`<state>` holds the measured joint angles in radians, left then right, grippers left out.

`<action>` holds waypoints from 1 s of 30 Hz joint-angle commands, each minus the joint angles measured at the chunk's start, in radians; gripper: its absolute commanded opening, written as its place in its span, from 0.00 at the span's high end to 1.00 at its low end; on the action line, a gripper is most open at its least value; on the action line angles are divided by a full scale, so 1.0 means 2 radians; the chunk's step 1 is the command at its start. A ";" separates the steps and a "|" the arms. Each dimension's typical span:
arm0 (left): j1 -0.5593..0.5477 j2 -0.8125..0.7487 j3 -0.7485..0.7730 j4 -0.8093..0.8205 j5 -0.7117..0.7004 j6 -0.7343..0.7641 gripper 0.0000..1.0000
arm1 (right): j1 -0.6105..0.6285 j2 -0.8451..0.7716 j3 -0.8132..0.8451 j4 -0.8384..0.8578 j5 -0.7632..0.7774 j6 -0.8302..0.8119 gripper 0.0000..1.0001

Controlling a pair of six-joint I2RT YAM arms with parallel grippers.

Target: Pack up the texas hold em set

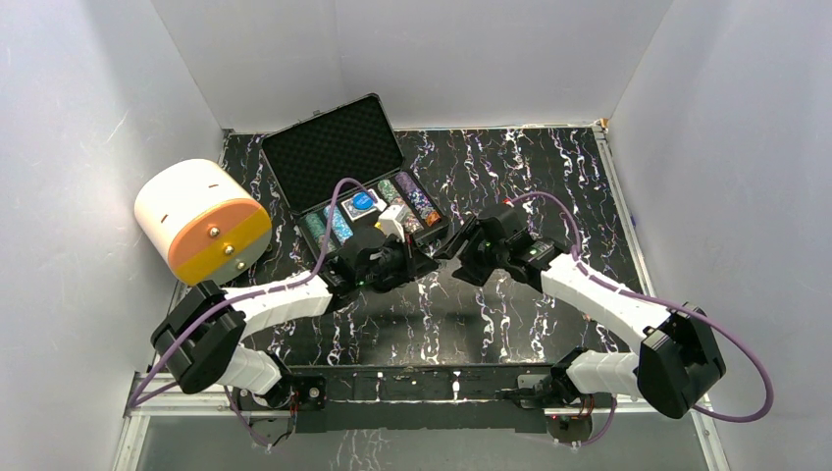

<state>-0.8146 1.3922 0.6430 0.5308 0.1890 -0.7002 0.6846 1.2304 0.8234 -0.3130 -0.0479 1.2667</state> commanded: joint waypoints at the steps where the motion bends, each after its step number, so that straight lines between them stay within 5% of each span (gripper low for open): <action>1: -0.001 -0.006 0.055 -0.078 -0.041 0.112 1.00 | -0.026 -0.015 0.035 -0.031 0.026 -0.043 0.26; 12: 0.035 0.130 0.258 -0.258 -0.102 0.414 1.00 | -0.093 -0.078 0.032 -0.076 0.075 -0.082 0.26; 30: 0.068 0.255 0.385 -0.286 -0.084 0.460 1.00 | -0.095 -0.089 0.007 -0.086 0.059 -0.075 0.27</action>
<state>-0.6888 1.8954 1.3663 -0.0471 -0.0013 0.2249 0.4984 1.0809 0.8284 -0.4767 0.0643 1.1213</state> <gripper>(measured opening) 0.022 0.731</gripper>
